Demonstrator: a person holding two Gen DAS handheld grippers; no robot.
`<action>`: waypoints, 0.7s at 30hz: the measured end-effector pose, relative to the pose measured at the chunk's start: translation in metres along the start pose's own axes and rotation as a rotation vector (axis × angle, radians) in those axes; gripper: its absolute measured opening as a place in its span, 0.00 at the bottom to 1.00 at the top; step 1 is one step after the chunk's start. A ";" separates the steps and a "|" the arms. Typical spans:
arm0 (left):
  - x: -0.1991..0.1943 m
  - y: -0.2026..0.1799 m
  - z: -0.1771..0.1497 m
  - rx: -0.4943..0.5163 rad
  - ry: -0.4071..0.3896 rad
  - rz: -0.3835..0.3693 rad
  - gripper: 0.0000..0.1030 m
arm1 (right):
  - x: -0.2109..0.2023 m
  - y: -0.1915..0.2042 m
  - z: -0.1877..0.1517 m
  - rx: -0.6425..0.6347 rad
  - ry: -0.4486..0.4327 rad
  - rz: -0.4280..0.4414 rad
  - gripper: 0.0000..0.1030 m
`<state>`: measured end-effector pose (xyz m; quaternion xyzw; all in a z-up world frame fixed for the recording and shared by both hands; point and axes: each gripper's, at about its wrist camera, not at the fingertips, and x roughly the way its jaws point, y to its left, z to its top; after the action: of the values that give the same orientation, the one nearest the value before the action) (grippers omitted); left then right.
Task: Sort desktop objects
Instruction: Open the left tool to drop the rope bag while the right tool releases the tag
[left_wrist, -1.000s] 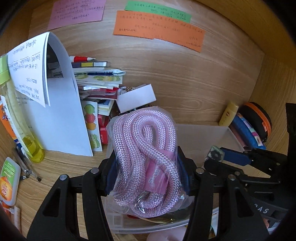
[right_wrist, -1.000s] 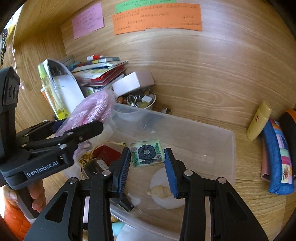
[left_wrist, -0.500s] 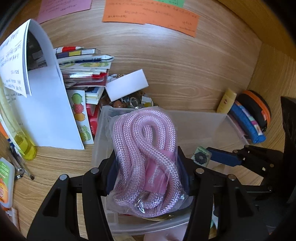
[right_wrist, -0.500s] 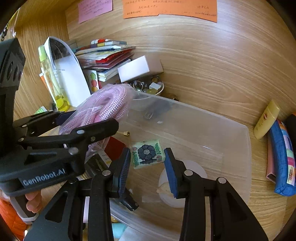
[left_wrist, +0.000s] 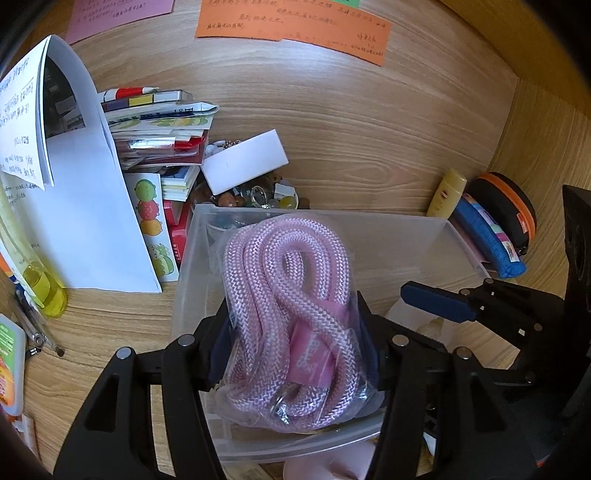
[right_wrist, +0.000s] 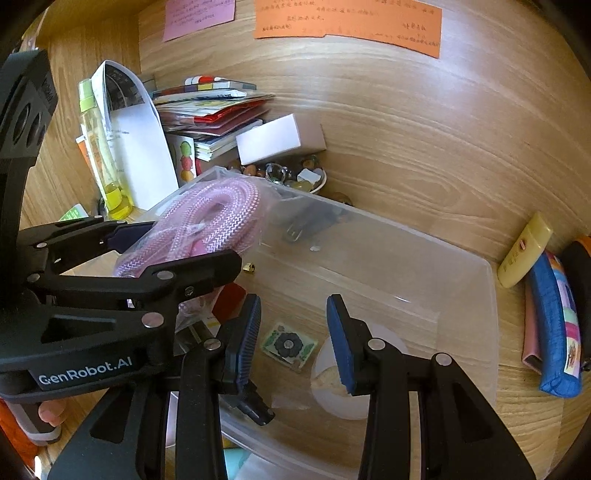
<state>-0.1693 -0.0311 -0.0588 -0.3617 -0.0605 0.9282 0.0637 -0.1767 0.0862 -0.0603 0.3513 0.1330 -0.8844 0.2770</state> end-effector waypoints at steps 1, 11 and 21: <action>0.000 0.000 0.000 -0.001 0.001 -0.002 0.55 | 0.000 0.001 0.000 -0.004 -0.002 -0.004 0.33; -0.024 0.016 0.008 -0.063 -0.085 -0.018 0.68 | -0.006 -0.004 0.000 0.012 -0.032 -0.018 0.41; -0.039 0.022 0.010 -0.073 -0.150 0.028 0.80 | -0.017 -0.004 0.001 0.021 -0.074 -0.020 0.62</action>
<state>-0.1493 -0.0594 -0.0291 -0.2938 -0.0939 0.9507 0.0330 -0.1698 0.0954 -0.0478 0.3201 0.1167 -0.9008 0.2692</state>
